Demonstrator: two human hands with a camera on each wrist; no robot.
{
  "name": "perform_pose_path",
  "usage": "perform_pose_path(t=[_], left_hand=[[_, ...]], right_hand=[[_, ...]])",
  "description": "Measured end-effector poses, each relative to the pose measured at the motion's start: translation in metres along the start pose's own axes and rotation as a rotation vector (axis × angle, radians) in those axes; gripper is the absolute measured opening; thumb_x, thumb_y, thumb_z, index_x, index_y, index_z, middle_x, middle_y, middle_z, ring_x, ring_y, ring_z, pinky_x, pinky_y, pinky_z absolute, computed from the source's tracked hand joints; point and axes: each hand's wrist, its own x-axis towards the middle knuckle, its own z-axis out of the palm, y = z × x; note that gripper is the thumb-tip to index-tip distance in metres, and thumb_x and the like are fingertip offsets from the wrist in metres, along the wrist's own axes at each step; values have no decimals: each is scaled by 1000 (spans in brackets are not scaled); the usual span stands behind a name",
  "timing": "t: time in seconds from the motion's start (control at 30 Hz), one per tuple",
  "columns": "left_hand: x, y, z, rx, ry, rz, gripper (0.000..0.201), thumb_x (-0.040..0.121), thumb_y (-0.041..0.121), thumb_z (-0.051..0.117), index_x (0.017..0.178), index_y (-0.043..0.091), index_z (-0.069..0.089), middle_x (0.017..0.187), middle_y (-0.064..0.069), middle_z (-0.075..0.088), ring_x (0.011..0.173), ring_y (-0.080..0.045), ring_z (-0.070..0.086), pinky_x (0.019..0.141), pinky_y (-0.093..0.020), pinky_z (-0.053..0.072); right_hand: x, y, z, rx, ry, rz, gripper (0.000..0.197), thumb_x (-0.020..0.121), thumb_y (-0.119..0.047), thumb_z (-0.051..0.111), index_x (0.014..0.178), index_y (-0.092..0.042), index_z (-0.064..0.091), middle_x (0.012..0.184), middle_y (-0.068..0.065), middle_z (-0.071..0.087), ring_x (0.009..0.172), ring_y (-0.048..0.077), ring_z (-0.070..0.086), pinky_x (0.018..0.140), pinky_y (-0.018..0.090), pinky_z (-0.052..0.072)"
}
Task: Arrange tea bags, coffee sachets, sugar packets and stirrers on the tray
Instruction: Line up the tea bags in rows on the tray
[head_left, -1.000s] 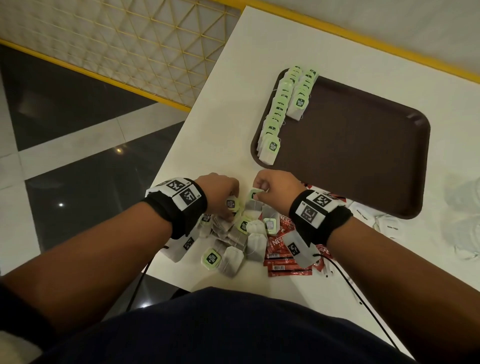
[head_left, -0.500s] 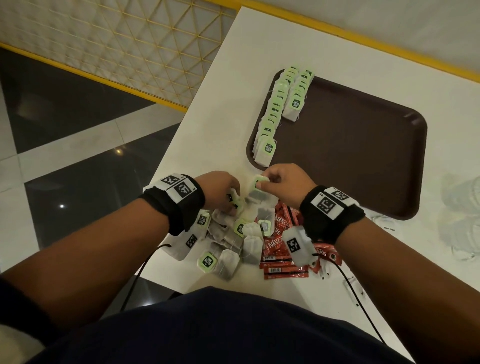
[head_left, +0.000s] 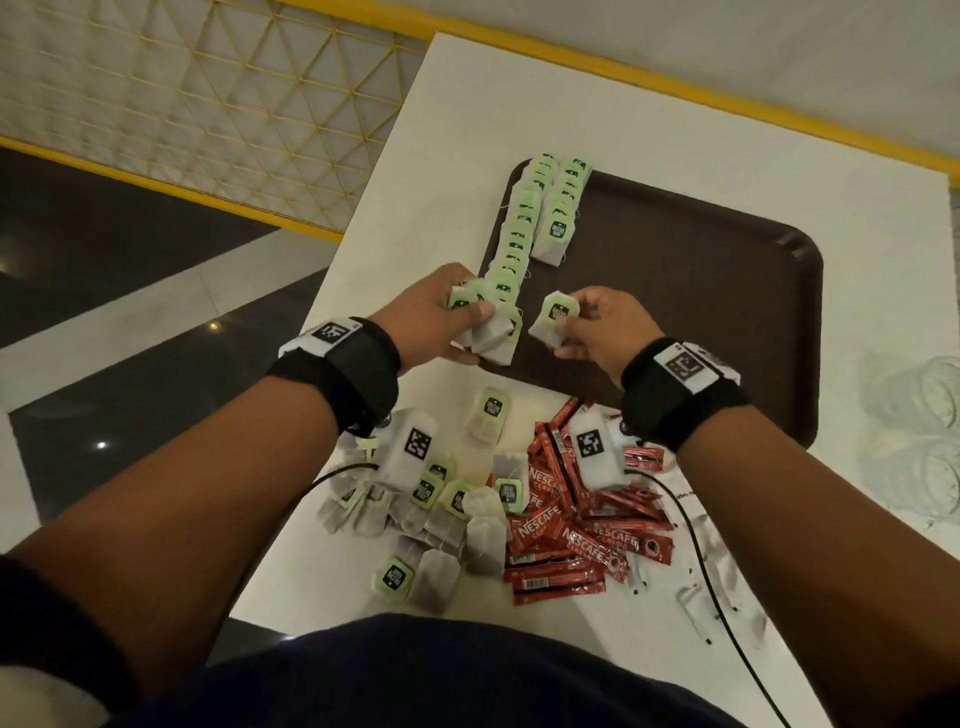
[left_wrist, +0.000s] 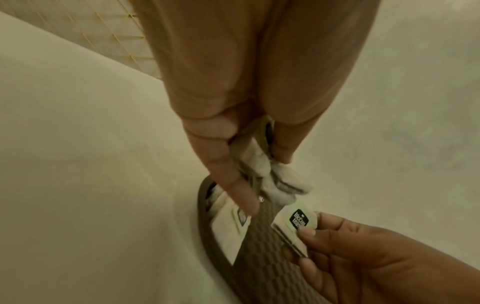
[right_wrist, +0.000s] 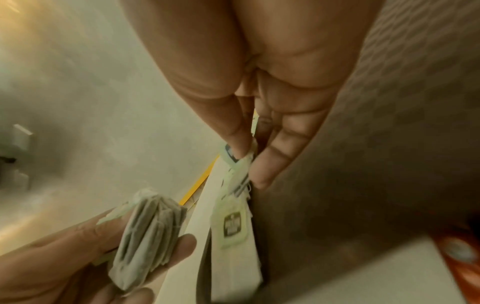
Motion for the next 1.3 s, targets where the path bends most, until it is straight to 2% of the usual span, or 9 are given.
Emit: perform_pose_path(t=[0.23,0.37,0.5,0.67,0.83,1.03,1.1,1.2,1.3], left_hand=[[43,20,0,-56,90,49,26,96,11,60,118,8,48,103,-5,59,94,-20,64,69,-33,61],[59,24,-2,-64,87,33,31,94,10,61,122,4,50,105,-8,60,93,-21,64,77,-39,61],[69,23,-3,-83,72,-10,29,94,7,58,123,5,51,112,-13,59,98,-24,62,78,-39,60],[77,20,-8,-115,30,-28,23,93,2,52,115,5,53,100,-8,60,91,-21,62,76,-35,60],[82,18,-10,-113,22,-13,24,93,0,54,117,4,54,101,-10,60,89,-19,62,64,-23,58],[87,17,-11,-128,20,-4,32,93,5,60,124,6,53,119,-18,61,106,-29,63,83,-38,59],[88,17,-10,-125,20,9,32,94,7,60,125,7,52,122,-20,61,108,-29,62,85,-40,58],[88,18,-8,-123,33,59,32,94,13,63,123,7,52,118,-19,64,104,-28,65,87,-44,57],[88,20,-5,-101,53,100,35,93,17,66,124,6,53,114,-17,68,104,-29,67,84,-40,59]], right_hand=[[58,-10,-9,42,189,-3,18,89,-1,65,84,-17,58,95,8,67,80,19,67,65,25,58],[77,-11,-6,75,266,41,19,85,-7,73,80,-17,56,82,4,64,69,15,63,60,25,58],[93,-9,-1,74,322,70,18,85,-12,74,79,-17,58,81,5,66,67,16,64,69,32,60],[103,-12,6,-18,372,41,15,86,-25,73,82,-16,61,75,4,68,57,14,63,56,29,55],[108,-15,7,-159,416,38,24,78,-37,76,71,-24,57,76,3,69,70,24,66,70,40,59],[97,-18,7,-198,482,-59,29,84,-45,69,81,-19,57,79,0,64,72,18,60,65,31,48],[87,-23,8,-139,428,-120,31,86,-47,67,80,-18,60,77,-1,64,68,15,61,63,29,50],[64,-33,15,1,226,-185,24,86,-38,72,80,-16,64,73,-1,65,55,4,55,51,16,45],[57,-33,19,29,166,-221,20,83,-26,76,87,-9,68,76,6,67,55,5,56,51,14,45]])
